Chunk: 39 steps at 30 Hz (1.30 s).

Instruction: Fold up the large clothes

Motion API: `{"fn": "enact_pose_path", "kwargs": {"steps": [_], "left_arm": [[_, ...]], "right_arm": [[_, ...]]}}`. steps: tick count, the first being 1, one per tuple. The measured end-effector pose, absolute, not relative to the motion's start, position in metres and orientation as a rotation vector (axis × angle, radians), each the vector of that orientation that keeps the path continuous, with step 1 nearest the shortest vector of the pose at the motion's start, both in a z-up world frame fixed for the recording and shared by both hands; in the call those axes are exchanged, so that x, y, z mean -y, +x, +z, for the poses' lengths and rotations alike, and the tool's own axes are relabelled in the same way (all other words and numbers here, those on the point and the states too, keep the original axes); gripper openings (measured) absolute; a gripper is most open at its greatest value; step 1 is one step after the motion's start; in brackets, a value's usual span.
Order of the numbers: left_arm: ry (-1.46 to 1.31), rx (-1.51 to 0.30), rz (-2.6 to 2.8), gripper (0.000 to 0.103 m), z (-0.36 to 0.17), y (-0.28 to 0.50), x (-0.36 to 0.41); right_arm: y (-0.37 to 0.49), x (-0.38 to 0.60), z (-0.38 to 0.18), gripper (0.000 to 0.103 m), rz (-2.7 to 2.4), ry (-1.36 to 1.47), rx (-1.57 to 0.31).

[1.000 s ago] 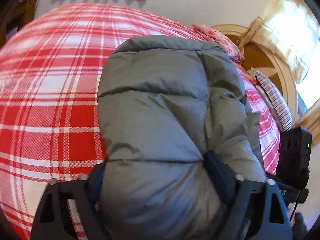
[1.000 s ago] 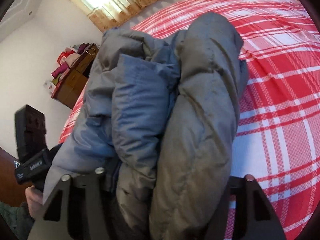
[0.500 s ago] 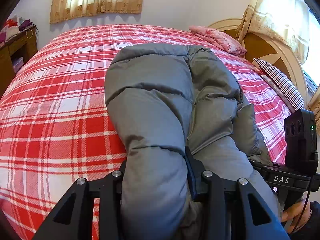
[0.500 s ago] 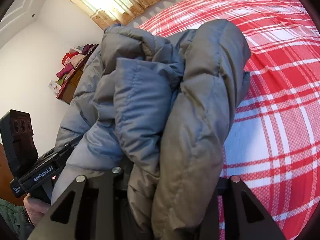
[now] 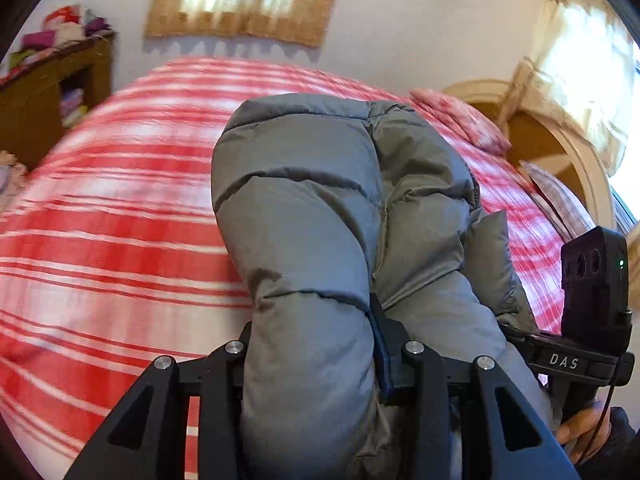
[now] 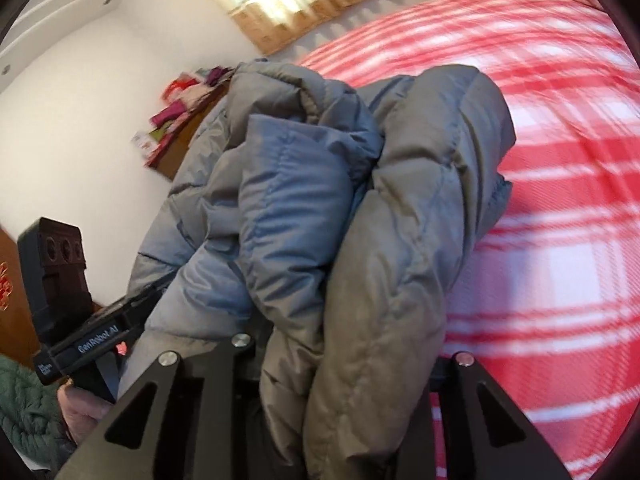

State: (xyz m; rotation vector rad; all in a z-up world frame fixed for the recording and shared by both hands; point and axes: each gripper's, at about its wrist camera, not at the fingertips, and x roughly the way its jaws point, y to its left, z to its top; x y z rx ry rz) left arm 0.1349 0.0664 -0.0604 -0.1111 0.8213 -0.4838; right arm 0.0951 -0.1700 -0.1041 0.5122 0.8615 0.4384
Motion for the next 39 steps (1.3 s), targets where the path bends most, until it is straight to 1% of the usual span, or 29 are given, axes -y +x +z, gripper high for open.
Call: {"fn": "enact_pose_path", "kwargs": {"steps": [3,8,12,19,24,25,28,29,31,32,33,37,38,39], "left_arm": [[-0.120,-0.784,-0.385,0.040,-0.042,0.143,-0.113],[-0.170,-0.723,-0.179,0.040,-0.019,0.165,-0.200],[-0.194,-0.713,-0.056,0.040,-0.021,0.192,-0.242],[-0.236,-0.754,0.061,0.040,-0.057,0.244,-0.275],[-0.183,-0.785,0.111,0.040,-0.080,0.267,-0.271],[-0.163,-0.793,0.121,0.040,-0.087,0.270,-0.267],[-0.109,-0.787,0.129,0.042,-0.097,0.269,-0.257],[-0.095,-0.782,0.138,0.043,-0.098,0.267,-0.254],[-0.091,-0.768,0.152,0.047,-0.104,0.263,-0.255],[-0.096,-0.757,0.148,0.047,-0.106,0.260,-0.257],[-0.098,-0.750,0.144,0.048,-0.106,0.258,-0.256],[-0.105,-0.743,0.144,0.048,-0.105,0.256,-0.257],[-0.096,-0.745,0.147,0.048,-0.105,0.257,-0.256],[-0.088,-0.750,0.149,0.048,-0.105,0.259,-0.255]], "right_arm": [[0.130,0.117,-0.087,0.031,0.533,0.430,-0.851],[0.194,0.030,-0.066,0.029,0.714,0.380,-0.813],[0.244,-0.034,-0.061,0.028,0.789,0.298,-0.793],[0.313,-0.072,-0.087,0.028,0.830,0.246,-0.832],[0.350,-0.072,-0.137,0.028,0.808,0.304,-0.942],[0.357,-0.068,-0.147,0.029,0.796,0.339,-0.964],[0.367,-0.052,-0.166,0.047,0.745,0.425,-0.984],[0.367,-0.046,-0.168,0.056,0.735,0.431,-0.979],[0.362,-0.035,-0.166,0.061,0.731,0.430,-0.990],[0.360,-0.025,-0.160,0.070,0.705,0.413,-0.988],[0.355,-0.014,-0.151,0.072,0.679,0.395,-0.965],[0.338,0.013,-0.105,0.071,0.545,0.265,-0.851],[0.332,0.015,-0.090,0.064,0.501,0.210,-0.804],[0.327,0.009,-0.076,0.048,0.494,0.162,-0.776]]}}
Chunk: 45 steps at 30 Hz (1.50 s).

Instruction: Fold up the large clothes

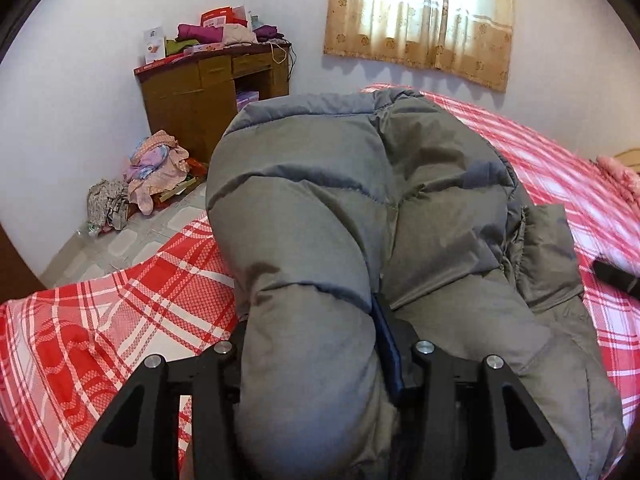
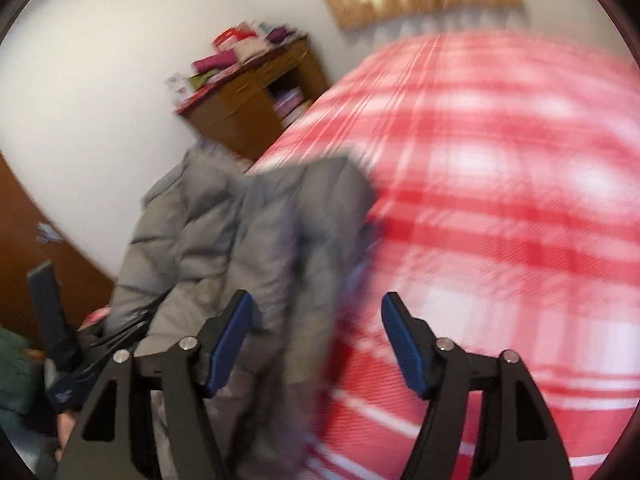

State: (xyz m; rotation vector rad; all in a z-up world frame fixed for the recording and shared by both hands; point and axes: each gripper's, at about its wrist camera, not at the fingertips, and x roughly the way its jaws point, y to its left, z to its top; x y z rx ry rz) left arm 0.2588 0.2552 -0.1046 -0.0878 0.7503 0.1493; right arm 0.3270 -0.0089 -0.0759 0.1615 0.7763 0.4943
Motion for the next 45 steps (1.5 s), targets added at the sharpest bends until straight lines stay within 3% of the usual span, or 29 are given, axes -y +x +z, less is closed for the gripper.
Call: {"fn": "enact_pose_path", "kwargs": {"steps": [2,6,11,17,22,27,36,45], "left_arm": [[-0.079,-0.760,0.162,0.048,-0.105,0.261,-0.253],[-0.039,-0.779,0.182,0.049,-0.105,0.265,-0.246],[-0.131,-0.809,0.129,0.049,-0.085,0.257,-0.267],[-0.131,-0.797,0.099,0.055,-0.065,0.274,-0.271],[-0.114,-0.831,0.166,0.083,-0.093,0.304,-0.273],[-0.206,-0.813,0.156,0.090,-0.115,0.305,-0.288],[-0.149,-0.812,0.191,0.095,-0.128,0.311,-0.278],[-0.152,-0.878,0.154,0.095,-0.105,0.279,-0.277]], "right_arm": [[0.325,-0.016,-0.054,0.035,0.493,0.074,-0.750],[0.323,-0.059,-0.051,0.035,0.494,0.100,-0.795],[0.346,-0.064,-0.118,0.034,0.303,0.238,-0.997],[0.335,-0.055,-0.148,0.032,0.333,0.134,-0.904],[0.336,-0.053,-0.153,0.032,0.332,0.134,-0.890],[0.333,-0.063,-0.149,0.032,0.303,0.106,-0.866],[0.329,-0.067,-0.151,0.032,0.285,0.086,-0.851],[0.327,-0.081,-0.146,0.033,0.265,-0.005,-0.854]]}}
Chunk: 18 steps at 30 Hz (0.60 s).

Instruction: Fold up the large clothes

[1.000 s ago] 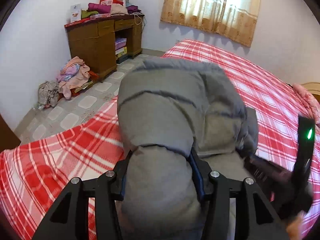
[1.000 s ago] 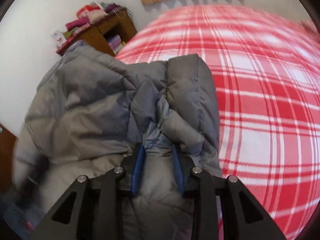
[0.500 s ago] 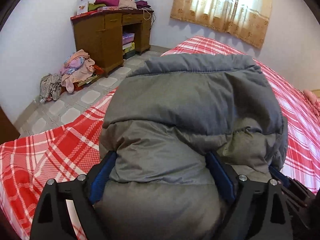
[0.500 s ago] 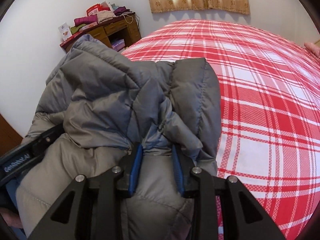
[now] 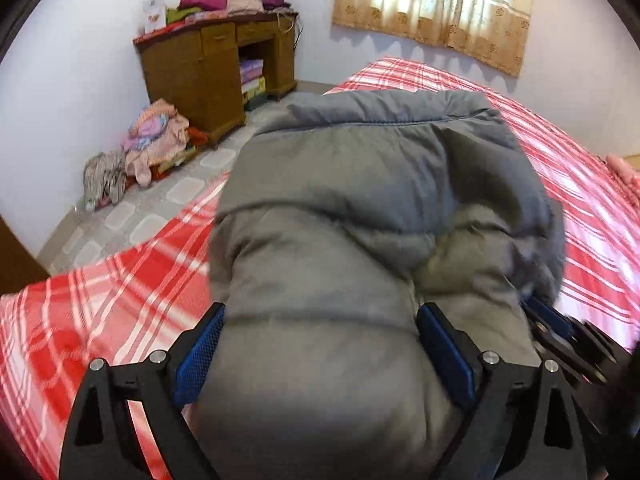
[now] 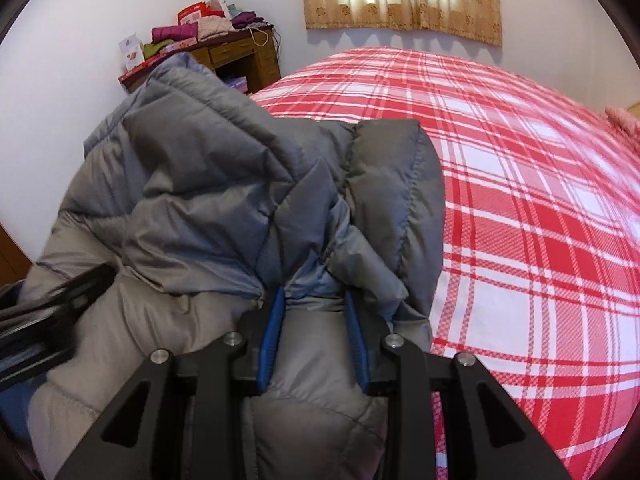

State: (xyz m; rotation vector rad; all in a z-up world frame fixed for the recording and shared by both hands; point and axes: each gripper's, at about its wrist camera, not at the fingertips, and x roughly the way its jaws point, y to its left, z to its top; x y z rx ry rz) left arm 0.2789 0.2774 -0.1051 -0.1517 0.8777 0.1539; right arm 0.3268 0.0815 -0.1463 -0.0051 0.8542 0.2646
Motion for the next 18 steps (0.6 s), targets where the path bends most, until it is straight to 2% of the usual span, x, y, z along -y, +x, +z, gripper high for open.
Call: {"fn": "enact_pose_path", "kwargs": {"steps": [5,8,11,13,15,18], "left_arm": [[-0.061,-0.838,0.200,0.095,-0.073,0.241,-0.270],[-0.014,-0.797,0.248,0.095,-0.054,0.217,-0.263],[0.012,-0.781,0.246,0.095,-0.046,0.198,-0.257],[0.032,-0.760,0.243,0.095,-0.044,0.183,-0.252],[0.031,-0.748,0.233,0.095,-0.043,0.166,-0.250],[0.012,-0.735,0.220,0.095,-0.041,0.141,-0.240]], "right_arm": [[0.313,-0.075,-0.123,0.041,0.267,-0.044,-0.860],[0.282,-0.060,-0.104,0.052,0.259,0.003,-0.806],[0.246,-0.047,-0.091,0.053,0.271,0.067,-0.777],[0.226,-0.043,-0.085,0.060,0.274,0.081,-0.764],[0.200,-0.036,-0.081,0.072,0.265,0.099,-0.753],[0.174,-0.027,-0.077,0.073,0.263,0.117,-0.749]]}}
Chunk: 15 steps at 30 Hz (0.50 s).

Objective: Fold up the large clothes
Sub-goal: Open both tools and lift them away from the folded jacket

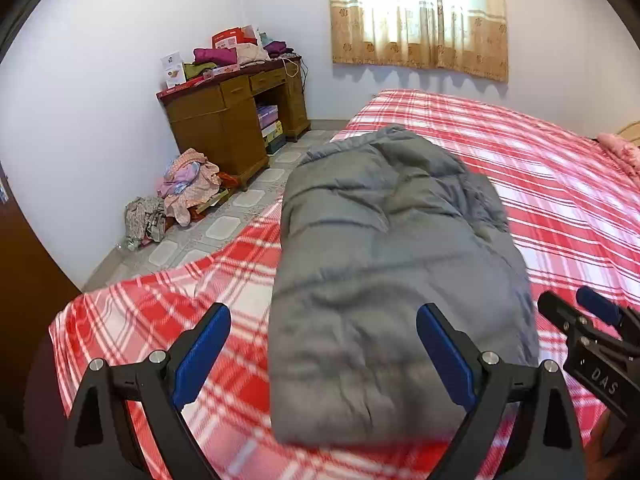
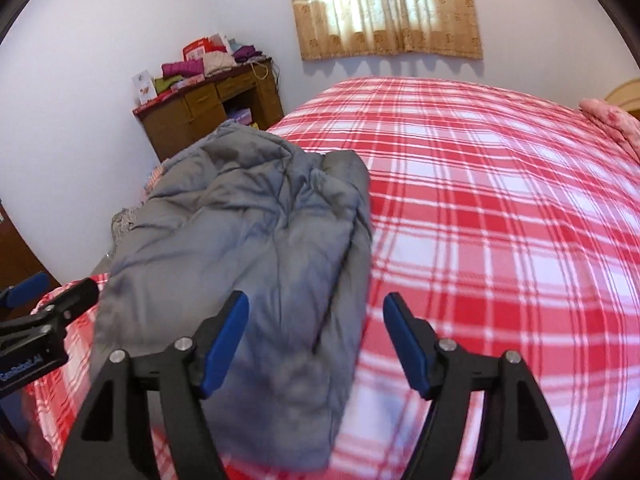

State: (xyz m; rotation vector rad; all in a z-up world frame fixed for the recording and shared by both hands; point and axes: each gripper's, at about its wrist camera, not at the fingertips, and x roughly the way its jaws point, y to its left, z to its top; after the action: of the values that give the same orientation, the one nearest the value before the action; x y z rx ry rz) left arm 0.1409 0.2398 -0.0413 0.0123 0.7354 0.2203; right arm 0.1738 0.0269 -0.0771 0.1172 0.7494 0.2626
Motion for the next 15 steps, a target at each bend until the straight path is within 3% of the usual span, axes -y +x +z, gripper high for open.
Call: {"fn": "enact_pose_path", "kwargs": {"steps": [7,9,15], "left_arm": [[0.018,-0.716,0.187,0.095,-0.033,0.089,-0.218],[0.013,-0.703,0.193,0.095,-0.029,0.075,-0.215],[0.056,-0.626,0.256,0.095,-0.014,0.035,-0.202]], "right_arm": [[0.121,-0.009,-0.067,0.078,0.241,0.089,-0.701],[0.107,-0.007,-0.061,0.086,0.239,0.067,-0.685],[0.068,0.002,-0.041,0.089,0.231,0.042,-0.588]]}}
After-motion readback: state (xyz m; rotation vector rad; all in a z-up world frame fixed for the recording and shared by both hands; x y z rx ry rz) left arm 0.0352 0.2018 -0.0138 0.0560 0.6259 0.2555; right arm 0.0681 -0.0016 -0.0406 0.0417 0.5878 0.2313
